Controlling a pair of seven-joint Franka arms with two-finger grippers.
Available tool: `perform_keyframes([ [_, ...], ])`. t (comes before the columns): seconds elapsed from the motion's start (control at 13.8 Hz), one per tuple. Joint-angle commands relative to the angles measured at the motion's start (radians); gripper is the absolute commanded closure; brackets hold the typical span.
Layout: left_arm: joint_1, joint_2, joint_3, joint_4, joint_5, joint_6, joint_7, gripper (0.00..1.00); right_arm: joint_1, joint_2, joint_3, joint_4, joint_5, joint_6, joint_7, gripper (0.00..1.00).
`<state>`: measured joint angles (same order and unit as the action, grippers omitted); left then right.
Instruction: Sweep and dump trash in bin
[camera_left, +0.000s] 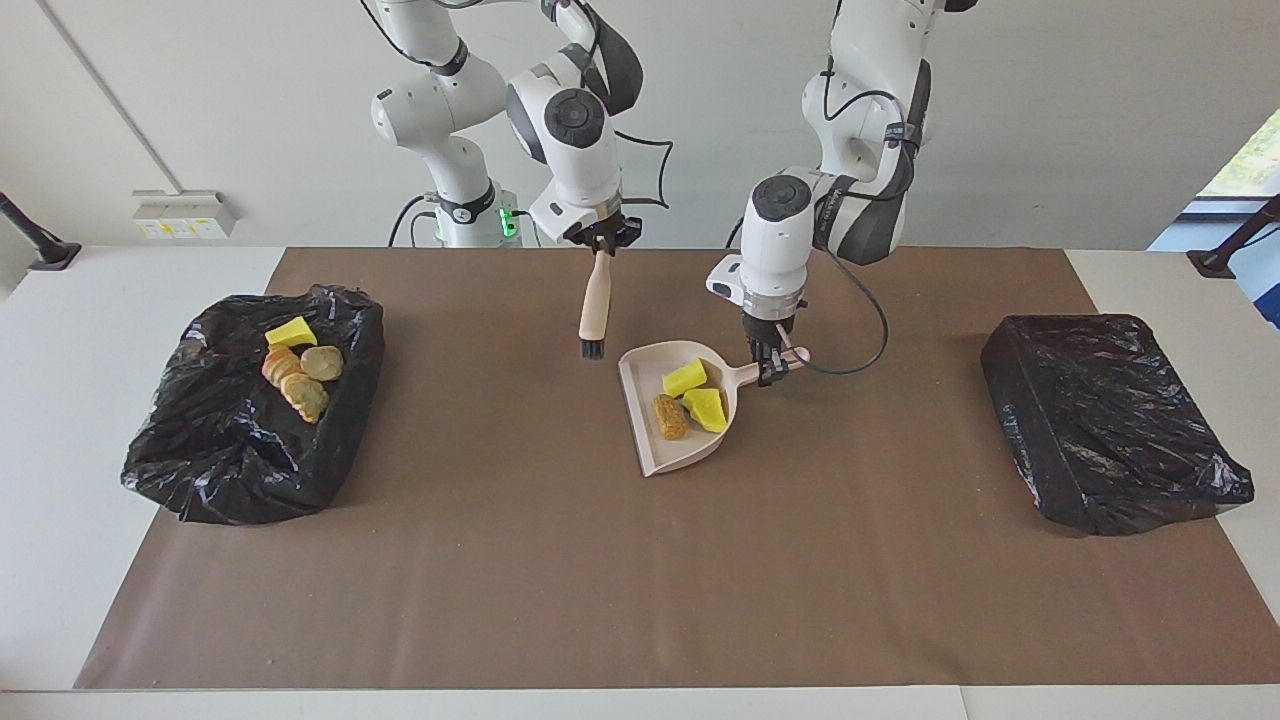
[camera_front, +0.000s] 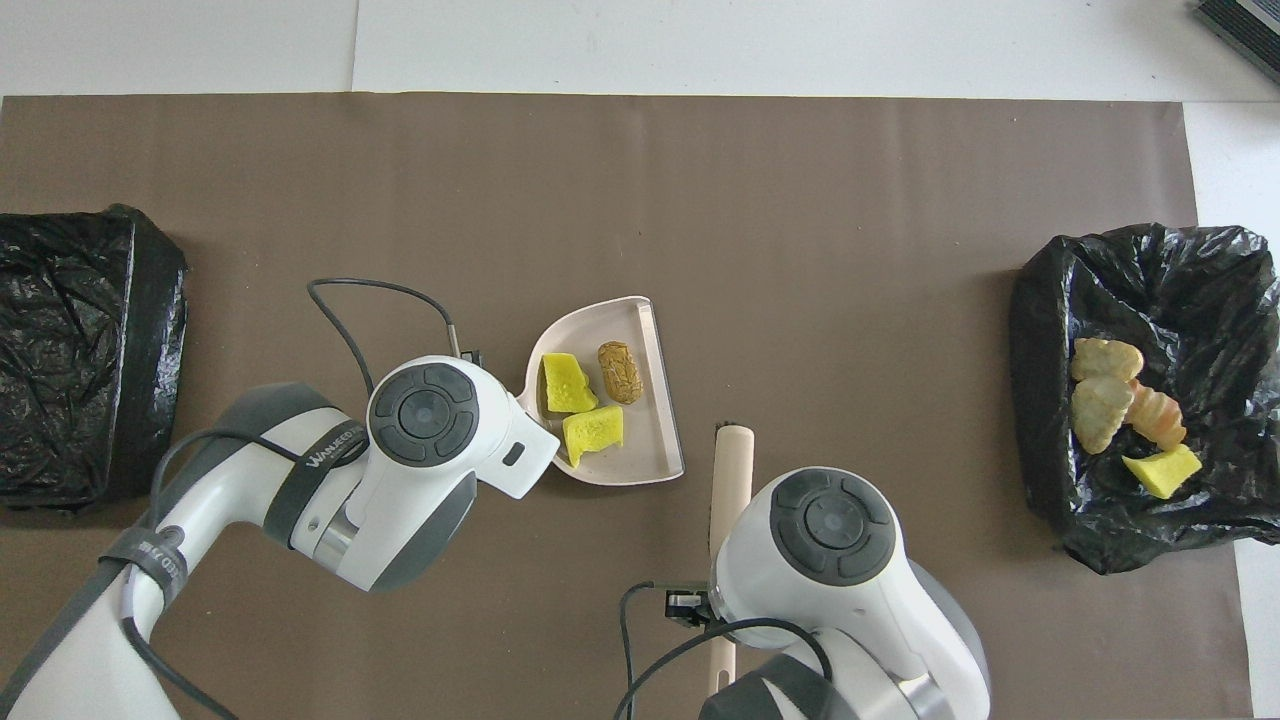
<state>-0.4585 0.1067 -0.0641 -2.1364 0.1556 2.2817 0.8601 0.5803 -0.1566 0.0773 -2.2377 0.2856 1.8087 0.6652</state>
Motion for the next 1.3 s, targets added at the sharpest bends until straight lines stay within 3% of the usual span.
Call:
perform_keyframes([
  [0.0, 0.072, -0.065, -0.005, -0.005, 0.015, 0.001, 0.106, 1.00, 0.050, -0.044, 0.004, -0.082, 0.035, 0.015, 0.011, 1.00],
  [0.29, 0.237, -0.148, -0.005, -0.005, 0.007, -0.045, 0.325, 1.00, 0.174, -0.012, 0.006, -0.143, 0.061, 0.127, 0.082, 1.00],
  [0.51, 0.427, -0.206, 0.010, 0.036, -0.065, -0.137, 0.547, 1.00, 0.243, 0.034, 0.006, -0.158, 0.063, 0.179, 0.138, 1.00],
  [0.72, 0.660, -0.188, 0.010, 0.186, -0.177, -0.283, 0.652, 1.00, 0.236, 0.042, 0.004, -0.160, 0.061, 0.173, 0.151, 1.00],
  [0.94, 0.831, -0.173, 0.013, 0.239, -0.192, -0.297, 0.677, 1.00, 0.234, 0.046, 0.004, -0.163, 0.061, 0.185, 0.146, 1.00],
  [1.01, 0.865, -0.154, 0.013, 0.266, -0.191, -0.297, 0.694, 1.00, 0.236, 0.051, 0.004, -0.169, 0.063, 0.192, 0.151, 0.89],
  [1.23, 0.952, -0.119, 0.013, 0.328, -0.141, -0.278, 0.732, 1.00, 0.234, 0.065, 0.004, -0.172, 0.063, 0.230, 0.142, 0.84],
])
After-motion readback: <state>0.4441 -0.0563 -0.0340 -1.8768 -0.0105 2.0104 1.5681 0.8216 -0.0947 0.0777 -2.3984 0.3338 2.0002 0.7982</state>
